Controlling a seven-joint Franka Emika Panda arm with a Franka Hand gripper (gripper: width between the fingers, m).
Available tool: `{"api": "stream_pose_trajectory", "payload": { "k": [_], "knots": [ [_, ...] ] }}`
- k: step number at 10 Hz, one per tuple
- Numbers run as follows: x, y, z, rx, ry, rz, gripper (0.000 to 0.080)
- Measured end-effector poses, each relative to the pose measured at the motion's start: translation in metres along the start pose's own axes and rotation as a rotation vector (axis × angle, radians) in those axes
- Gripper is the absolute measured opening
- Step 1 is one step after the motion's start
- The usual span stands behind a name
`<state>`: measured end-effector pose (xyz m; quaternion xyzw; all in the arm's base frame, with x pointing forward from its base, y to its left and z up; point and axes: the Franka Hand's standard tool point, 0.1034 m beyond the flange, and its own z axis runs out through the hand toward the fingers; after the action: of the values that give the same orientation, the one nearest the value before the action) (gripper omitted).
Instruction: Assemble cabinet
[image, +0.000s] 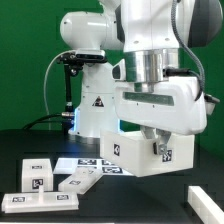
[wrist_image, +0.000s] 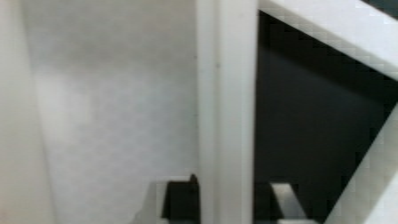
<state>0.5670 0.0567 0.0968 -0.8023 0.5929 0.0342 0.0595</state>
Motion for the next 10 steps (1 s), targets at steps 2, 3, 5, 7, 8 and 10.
{"api": "stream_pose_trajectory", "payload": {
  "k": [2, 3, 5, 7, 8, 10],
  "knots": [
    [0.031, -0.039, 0.0, 0.031, 0.014, 0.16, 0.009],
    [0.036, -0.045, 0.003, 0.053, 0.023, 0.217, 0.009],
    [0.033, -0.044, 0.005, 0.049, 0.02, 0.234, 0.009],
    [0.035, -0.043, 0.009, 0.041, 0.02, 0.234, 0.009],
    [0.045, -0.051, 0.016, 0.023, 0.017, 0.241, 0.009],
    [0.056, -0.075, 0.015, 0.014, 0.001, 0.273, 0.009]
  ]
}}
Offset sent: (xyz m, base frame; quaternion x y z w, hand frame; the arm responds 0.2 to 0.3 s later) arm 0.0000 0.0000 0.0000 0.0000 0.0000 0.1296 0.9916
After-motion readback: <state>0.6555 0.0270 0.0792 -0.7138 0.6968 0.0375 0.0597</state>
